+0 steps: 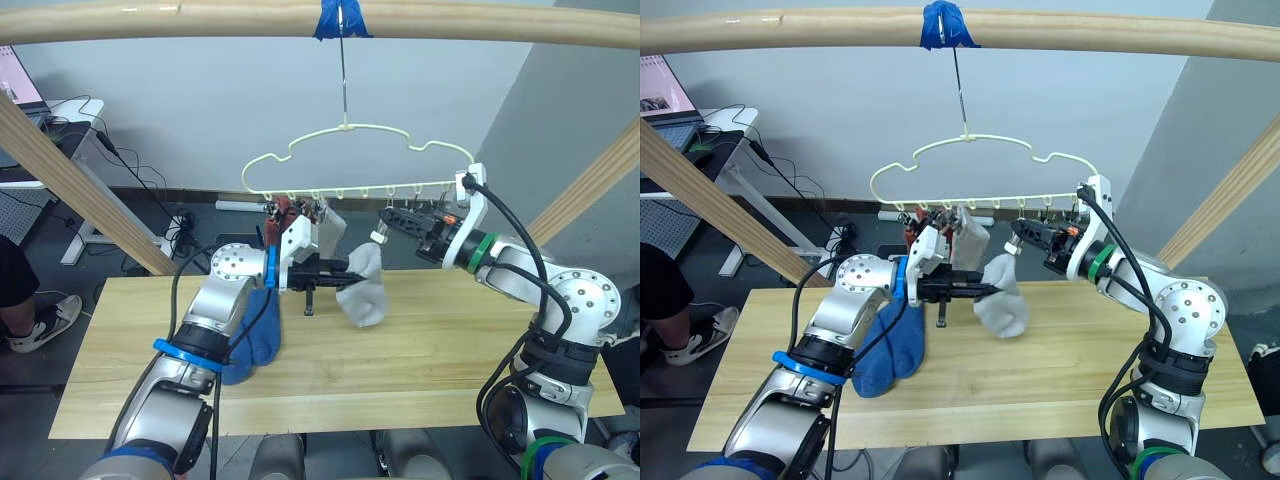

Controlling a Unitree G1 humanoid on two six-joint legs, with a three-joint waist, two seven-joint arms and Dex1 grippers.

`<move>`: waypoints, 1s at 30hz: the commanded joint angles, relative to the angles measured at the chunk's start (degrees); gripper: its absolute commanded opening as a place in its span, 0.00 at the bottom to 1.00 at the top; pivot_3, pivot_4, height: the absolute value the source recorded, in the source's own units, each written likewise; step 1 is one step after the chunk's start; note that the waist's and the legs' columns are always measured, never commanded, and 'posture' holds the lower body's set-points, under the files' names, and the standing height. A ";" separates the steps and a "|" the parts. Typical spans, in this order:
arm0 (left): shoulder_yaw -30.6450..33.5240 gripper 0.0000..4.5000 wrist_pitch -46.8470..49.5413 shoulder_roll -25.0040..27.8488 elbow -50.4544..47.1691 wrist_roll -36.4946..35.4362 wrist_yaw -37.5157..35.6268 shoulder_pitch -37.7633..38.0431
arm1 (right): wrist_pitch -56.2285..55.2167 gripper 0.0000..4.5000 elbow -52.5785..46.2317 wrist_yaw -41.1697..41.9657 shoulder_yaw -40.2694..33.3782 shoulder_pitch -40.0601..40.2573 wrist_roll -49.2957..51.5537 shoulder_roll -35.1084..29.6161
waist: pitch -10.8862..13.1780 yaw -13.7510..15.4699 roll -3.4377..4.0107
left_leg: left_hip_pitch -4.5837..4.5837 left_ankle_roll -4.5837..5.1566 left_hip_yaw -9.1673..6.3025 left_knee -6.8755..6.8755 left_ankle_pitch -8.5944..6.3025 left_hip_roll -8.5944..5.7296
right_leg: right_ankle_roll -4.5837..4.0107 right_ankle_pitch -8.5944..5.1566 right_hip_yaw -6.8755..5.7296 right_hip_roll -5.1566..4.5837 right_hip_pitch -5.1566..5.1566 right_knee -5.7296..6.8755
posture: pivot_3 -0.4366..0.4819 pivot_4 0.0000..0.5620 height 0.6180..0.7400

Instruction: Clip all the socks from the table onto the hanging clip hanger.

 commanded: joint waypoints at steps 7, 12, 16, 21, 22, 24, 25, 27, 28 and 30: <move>1.53 0.00 -2.69 -1.13 1.45 -0.34 1.22 -2.44 | -2.00 0.02 -0.88 -1.66 1.40 0.71 1.86 -1.49 | 0.02 0.01 0.00 | 0.00 0.00 0.00 0.00 0.00 0.00 | 0.00 0.00 0.00 0.00 0.00 -0.01 | 0.36 0.43 1.00; 1.84 0.00 -2.96 -1.28 1.42 -0.49 1.43 -2.53 | -2.79 0.02 -0.56 -2.10 2.00 0.84 2.19 -1.56 | 0.03 0.02 0.00 | -0.01 0.00 0.00 0.00 0.00 0.00 | 0.00 0.00 0.00 0.00 0.00 -0.03 | 0.37 0.44 1.00; 2.43 0.00 -3.16 -1.79 1.53 -0.68 2.02 -3.01 | -3.17 0.02 -0.67 -2.19 2.69 1.19 2.25 -1.73 | 0.04 0.04 -0.01 | -0.01 0.00 0.00 -0.01 0.00 0.00 | 0.00 0.00 0.00 0.00 0.00 -0.03 | 0.37 0.44 1.00; 2.51 0.00 -3.66 -2.02 1.57 -0.64 2.53 -3.19 | -3.82 0.02 -0.67 -2.33 3.36 1.56 2.30 -2.08 | 0.07 0.05 -0.01 | -0.01 0.00 0.00 -0.01 0.00 -0.01 | 0.00 0.00 0.00 0.00 0.00 -0.04 | 0.37 0.44 1.00; 2.48 0.00 -3.67 -2.03 1.59 -0.61 2.57 -3.22 | -3.93 0.02 -0.64 -2.36 3.47 1.58 2.35 -2.12 | 0.07 0.05 -0.01 | -0.01 0.00 0.00 -0.01 0.00 -0.01 | 0.00 0.00 0.00 0.00 0.00 -0.04 | 0.37 0.44 1.00; 2.43 0.00 -3.64 -2.21 1.59 -0.58 2.74 -3.36 | -4.18 0.02 -0.62 -2.51 3.72 1.61 2.47 -2.13 | 0.07 0.05 -0.02 | -0.01 0.00 0.00 -0.01 0.00 0.00 | 0.00 0.00 0.00 0.00 0.00 -0.04 | 0.37 0.44 1.00; 2.40 0.00 -3.62 -2.31 1.57 -0.58 2.79 -3.44 | -4.30 0.02 -0.64 -2.61 3.87 1.63 2.55 -2.14 | 0.07 0.06 -0.02 | -0.01 0.00 0.00 -0.01 0.00 0.00 | 0.00 0.00 0.00 0.00 0.00 -0.04 | 0.37 0.44 1.00; 2.38 0.00 -3.51 -2.62 1.54 -0.68 2.92 -3.63 | -4.51 0.02 -0.65 -2.95 4.01 1.67 2.77 -1.98 | 0.08 0.06 -0.02 | -0.01 0.00 0.01 -0.01 0.00 -0.01 | 0.00 0.00 0.00 0.00 0.00 -0.04 | 0.37 0.44 1.00; 2.35 0.00 -3.53 -2.76 1.53 -0.69 2.90 -3.69 | -4.65 0.02 -0.73 -3.00 4.19 1.75 2.71 -1.97 | 0.08 0.06 -0.02 | -0.01 0.00 0.00 -0.01 0.00 -0.01 | 0.00 0.00 0.00 0.00 0.00 -0.04 | 0.37 0.44 1.00; 2.32 0.00 -3.55 -2.94 1.51 -0.70 2.83 -3.74 | -4.89 0.02 -0.84 -3.05 4.47 1.89 2.61 -2.07 | 0.09 0.06 -0.02 | -0.01 0.00 0.00 -0.01 0.00 0.00 | 0.00 0.00 0.00 0.00 0.00 -0.05 | 0.37 0.44 1.00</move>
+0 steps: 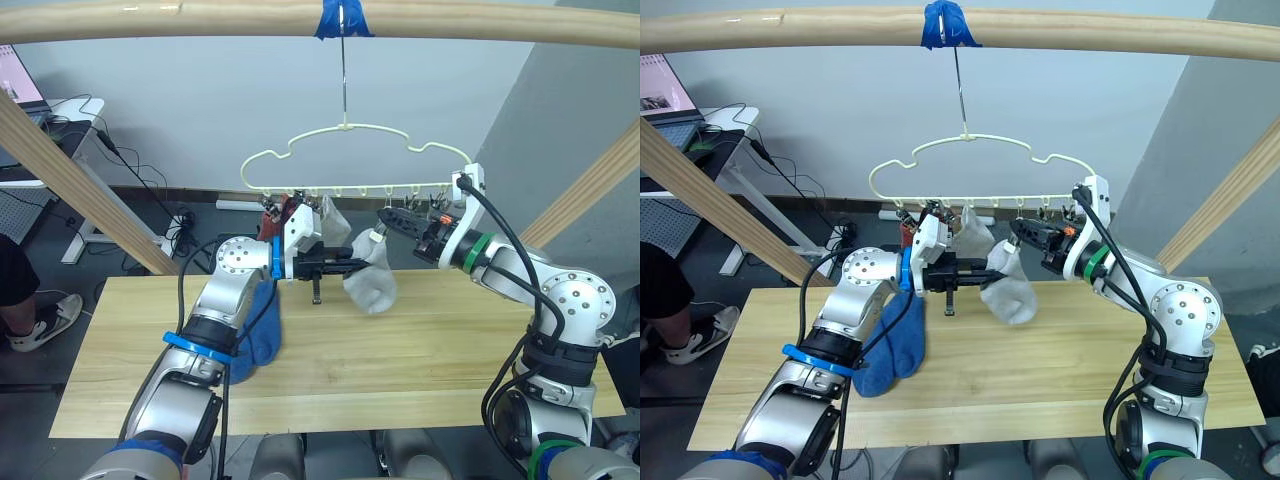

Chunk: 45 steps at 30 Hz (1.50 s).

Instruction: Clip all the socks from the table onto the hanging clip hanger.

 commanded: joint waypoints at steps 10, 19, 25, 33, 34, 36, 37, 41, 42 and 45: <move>1.78 0.00 -1.16 -0.78 -1.17 -1.02 1.03 -1.86 | -1.00 0.82 -1.69 -0.24 0.95 1.79 1.63 -1.88 | 0.04 -0.01 -0.01 | -0.02 0.00 0.01 -0.01 0.00 0.00 | 0.00 0.00 0.00 0.00 -0.01 -0.02 | 0.37 0.43 1.00; 1.83 0.32 1.48 -0.33 0.49 0.22 2.95 -1.61 | 0.19 1.00 -10.36 -0.73 -1.05 6.90 6.88 -9.20 | 0.06 0.02 0.00 | -0.14 0.00 -0.01 -0.01 0.00 0.00 | 0.00 0.00 -0.04 0.00 -0.02 -0.19 | 0.35 0.42 1.00; 2.50 0.71 4.03 2.16 -1.59 -0.03 3.06 1.27 | -3.21 1.00 -16.26 -0.86 1.59 9.78 3.85 -12.77 | 0.06 -0.32 0.01 | -0.30 0.01 0.02 -0.02 0.00 0.03 | 0.00 0.00 -0.12 0.00 -0.09 -0.33 | 0.34 0.41 1.00; 5.89 0.99 13.57 8.26 -11.21 -4.91 2.66 7.73 | -13.96 1.00 -22.50 -0.07 10.11 15.31 -9.69 -14.48 | 0.06 -0.56 0.01 | -0.35 0.00 -0.07 -0.02 0.00 0.05 | 0.00 0.00 -0.20 0.00 -0.13 -0.32 | 0.36 0.40 1.00; 6.33 0.99 15.76 8.92 -12.85 -5.87 2.81 8.46 | -15.62 1.00 -22.70 -0.66 10.97 15.84 -11.70 -13.95 | 0.06 -0.53 0.01 | -0.35 0.00 -0.07 -0.03 0.00 0.05 | 0.00 0.00 -0.20 0.00 -0.15 -0.32 | 0.36 0.40 1.00; 7.47 1.00 20.10 10.32 -15.82 -7.93 3.27 9.92 | -19.46 0.96 -23.10 -2.49 12.57 16.70 -16.77 -12.74 | 0.06 -0.48 0.01 | -0.36 -0.01 -0.10 -0.01 0.00 0.05 | 0.00 0.00 -0.22 -0.01 -0.15 -0.31 | 0.37 0.40 1.00; 7.98 1.00 21.77 10.80 -16.88 -8.72 3.52 10.41 | -20.90 0.92 -23.20 -2.72 13.38 16.96 -18.91 -12.62 | 0.06 -0.44 0.01 | -0.37 -0.01 -0.11 0.00 0.00 0.04 | 0.00 0.00 -0.22 -0.02 -0.15 -0.30 | 0.37 0.40 1.00; 10.51 1.00 26.86 12.45 -21.03 -11.63 5.28 12.11 | -26.28 0.63 -23.43 -4.90 18.63 17.25 -29.78 -12.82 | 0.06 -0.29 0.02 | -0.37 -0.01 -0.13 0.01 0.01 0.04 | 0.00 0.00 -0.24 -0.02 -0.15 -0.29 | 0.38 0.41 1.00; 10.92 1.00 27.92 12.71 -22.09 -12.25 5.77 12.37 | -27.23 0.63 -23.43 -5.28 19.63 17.27 -31.66 -12.43 | 0.06 -0.20 0.02 | -0.37 -0.01 -0.13 0.00 0.01 0.04 | 0.00 0.00 -0.23 -0.02 -0.16 -0.30 | 0.38 0.41 1.00; 11.61 1.00 29.83 13.04 -25.00 -13.42 7.12 13.07 | -29.76 0.63 -23.36 -6.29 22.30 17.90 -36.57 -11.05 | 0.07 0.01 0.02 | -0.37 -0.02 -0.13 -0.02 0.01 0.05 | 0.00 0.00 -0.23 -0.02 -0.17 -0.30 | 0.38 0.41 1.00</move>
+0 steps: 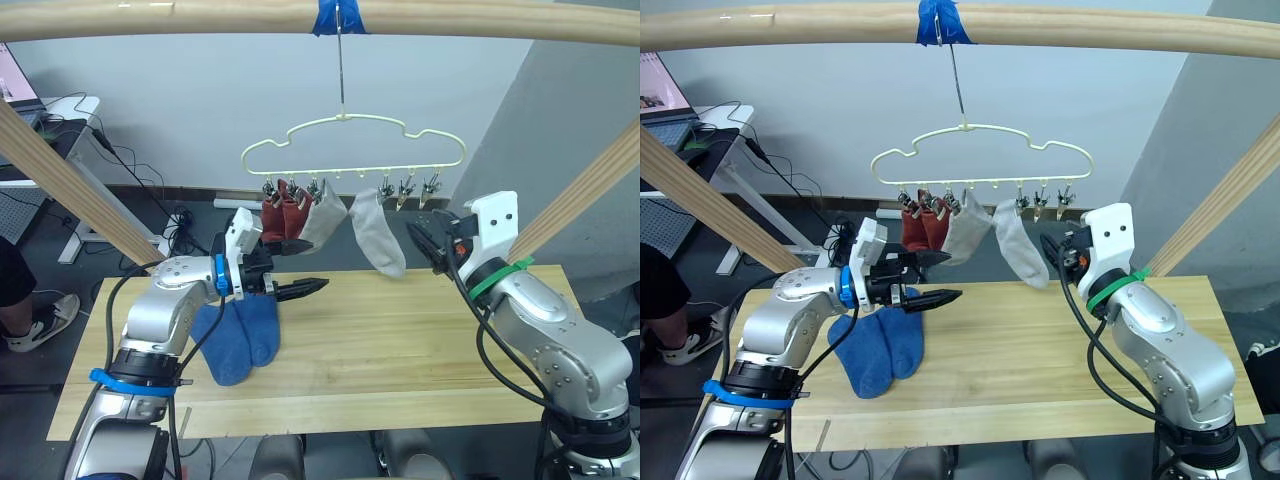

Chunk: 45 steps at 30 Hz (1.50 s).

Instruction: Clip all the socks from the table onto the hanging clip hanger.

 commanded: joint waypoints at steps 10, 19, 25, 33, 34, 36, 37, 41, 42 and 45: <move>2.71 1.00 4.90 0.01 -10.16 -4.38 5.80 1.00 | -8.25 0.34 0.72 -2.66 4.51 1.40 -14.41 7.84 | 0.00 0.21 0.01 | -0.01 -0.01 0.00 0.02 0.01 0.00 | 0.00 0.00 0.01 -0.01 0.00 0.04 | 0.40 0.43 1.00; 2.85 1.00 5.38 0.40 -10.46 -4.69 6.24 0.84 | -10.85 0.34 4.86 -2.43 5.36 -0.47 -18.76 13.89 | 0.01 0.23 0.02 | -0.01 -0.01 0.01 0.01 0.01 0.00 | 0.00 0.00 0.01 -0.01 -0.01 0.04 | 0.41 0.44 1.00; 2.65 1.00 5.11 0.34 -10.37 -4.43 6.25 0.67 | -12.40 0.34 7.51 -2.17 5.55 -2.21 -21.38 16.37 | 0.03 0.19 0.05 | 0.00 -0.01 0.02 0.01 0.00 0.00 | 0.00 0.00 0.02 -0.01 -0.02 0.07 | 0.41 0.44 1.00; 2.39 1.00 4.92 0.24 -10.27 -4.27 6.13 0.62 | -13.29 0.34 9.78 -1.87 4.94 -3.66 -22.85 18.76 | 0.03 0.24 0.05 | 0.00 -0.01 0.03 0.01 0.00 0.00 | 0.00 0.00 0.03 -0.01 -0.03 0.09 | 0.41 0.43 1.00; 2.39 1.00 4.94 0.24 -10.22 -4.27 6.12 0.57 | -13.30 0.34 9.92 -1.80 4.88 -3.75 -23.01 18.97 | 0.03 0.24 0.05 | 0.00 -0.01 0.03 0.01 0.00 0.00 | 0.00 0.00 0.02 -0.01 -0.03 0.09 | 0.41 0.44 1.00; 2.38 1.00 4.93 0.25 -10.12 -4.25 6.11 0.54 | -13.20 0.34 10.34 -1.93 4.61 -3.99 -23.44 19.46 | 0.03 0.23 0.05 | 0.00 -0.01 0.03 0.02 0.00 0.00 | 0.00 0.00 0.02 -0.01 -0.03 0.10 | 0.41 0.44 1.00; 2.38 1.00 4.94 0.24 -10.10 -4.25 6.10 0.54 | -13.12 0.34 10.48 -2.02 4.46 -4.07 -23.64 19.72 | 0.03 0.24 0.05 | 0.00 -0.01 0.02 0.02 0.00 0.00 | 0.00 0.00 0.02 -0.01 -0.03 0.11 | 0.41 0.44 1.00; 2.34 1.00 4.84 0.20 -9.95 -4.19 6.06 0.54 | -13.05 0.34 11.09 -1.67 4.11 -4.35 -24.19 20.44 | 0.03 0.23 0.05 | 0.00 -0.01 0.04 0.02 0.00 0.00 | 0.00 0.00 0.03 -0.01 -0.04 0.11 | 0.41 0.43 1.00; 2.32 1.00 4.81 0.18 -9.89 -4.17 6.04 0.50 | -13.02 0.34 11.33 -1.67 3.99 -4.50 -24.25 20.57 | 0.03 0.22 0.05 | 0.00 -0.01 0.03 0.02 0.01 0.00 | -0.01 0.00 0.03 -0.01 -0.03 0.11 | 0.41 0.43 1.00; 2.31 1.00 4.72 0.13 -9.77 -4.14 6.03 0.42 | -13.05 0.34 12.13 -1.64 3.67 -5.04 -24.55 20.92 | 0.03 0.22 0.05 | 0.00 -0.01 0.03 0.02 0.00 0.00 | 0.00 0.00 0.02 -0.01 -0.04 0.12 | 0.42 0.43 1.00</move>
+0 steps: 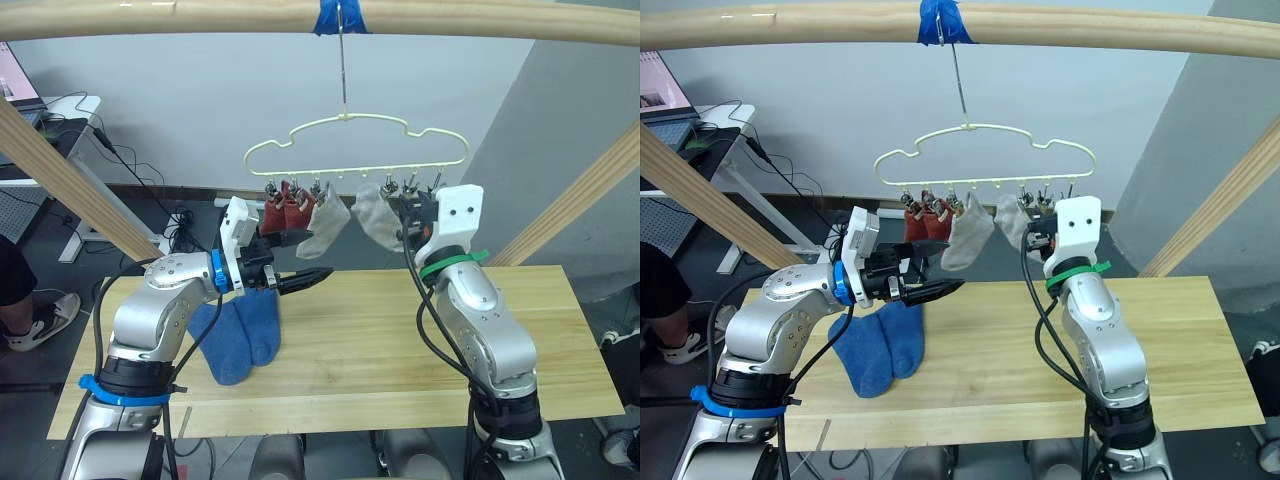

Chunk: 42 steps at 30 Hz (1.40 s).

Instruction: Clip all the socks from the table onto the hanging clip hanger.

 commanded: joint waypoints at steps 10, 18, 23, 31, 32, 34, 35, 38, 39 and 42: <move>0.95 1.00 -1.39 0.22 -1.11 -0.67 -0.20 -0.73 | -2.37 0.34 1.78 0.20 -0.66 -3.01 -1.60 1.40 | 0.00 -0.02 0.00 | 0.00 0.00 0.02 0.01 0.00 0.00 | 0.00 0.00 0.01 0.00 -0.02 0.04 | 0.42 0.43 1.00; 0.75 1.00 -1.84 0.04 -0.87 -0.51 -0.26 -0.84 | -2.73 0.34 2.46 0.43 -0.84 -4.23 -1.79 2.34 | 0.00 -0.02 0.00 | 0.00 -0.01 0.04 0.03 0.00 0.00 | 0.00 0.00 0.03 0.00 -0.07 0.13 | 0.42 0.42 1.00; 0.66 1.00 -2.17 0.07 -0.90 -0.49 -0.25 -0.72 | -2.87 0.34 2.56 0.51 -0.94 -4.29 -1.87 3.00 | 0.00 -0.02 0.00 | 0.00 -0.01 0.04 0.04 0.01 0.01 | 0.00 0.00 0.04 0.00 -0.11 0.22 | 0.42 0.41 1.00; 0.57 1.00 -2.52 0.11 -1.04 -0.34 -0.27 -0.47 | -3.37 0.34 2.95 0.65 -0.91 -4.80 -1.98 3.41 | 0.00 -0.02 0.00 | 0.01 -0.04 0.05 0.06 0.04 0.00 | 0.00 0.00 0.05 0.00 -0.17 0.38 | 0.43 0.40 1.00; 0.55 1.00 -2.57 0.10 -1.05 -0.32 -0.27 -0.46 | -3.40 0.34 2.98 0.64 -0.92 -4.83 -2.00 3.44 | 0.00 -0.02 0.00 | 0.01 -0.12 0.05 0.06 0.09 0.00 | 0.00 0.00 0.05 0.00 -0.18 0.40 | 0.43 0.40 1.00; 0.50 1.00 -2.68 0.10 -1.03 -0.27 -0.28 -0.47 | -3.44 0.34 3.05 0.64 -0.95 -4.88 -2.03 3.49 | 0.00 -0.02 0.00 | 0.01 -0.19 0.05 0.06 0.14 0.00 | 0.00 0.00 0.06 0.00 -0.20 0.44 | 0.43 0.40 1.00; 0.47 1.00 -2.72 0.08 -1.00 -0.24 -0.26 -0.49 | -3.47 0.34 3.10 0.65 -0.95 -4.90 -2.06 3.50 | 0.00 -0.02 0.00 | 0.01 -0.19 0.06 0.06 0.14 0.00 | 0.00 0.00 0.06 0.00 -0.21 0.46 | 0.43 0.40 1.00; 0.43 1.00 -2.78 0.05 -0.91 -0.19 -0.26 -0.55 | -3.52 0.34 3.27 0.62 -0.97 -5.00 -2.16 3.53 | 0.00 -0.02 0.00 | 0.01 -0.17 0.08 0.06 0.16 0.00 | 0.00 0.00 0.09 0.00 -0.27 0.56 | 0.42 0.40 1.00; 0.41 1.00 -2.81 0.04 -0.86 -0.17 -0.26 -0.59 | -3.55 0.34 3.34 0.62 -0.97 -5.06 -2.17 3.55 | 0.00 -0.02 0.00 | 0.01 -0.16 0.11 0.06 0.16 0.00 | 0.00 0.00 0.12 0.00 -0.31 0.62 | 0.42 0.40 1.00; 0.32 1.00 -2.90 -0.02 -0.72 -0.06 -0.21 -0.72 | -3.66 0.34 3.64 0.61 -1.02 -5.28 -2.04 3.75 | 0.00 -0.04 0.00 | 0.00 -0.13 0.15 0.06 0.18 0.00 | 0.00 0.00 0.18 0.01 -0.42 0.74 | 0.43 0.40 1.00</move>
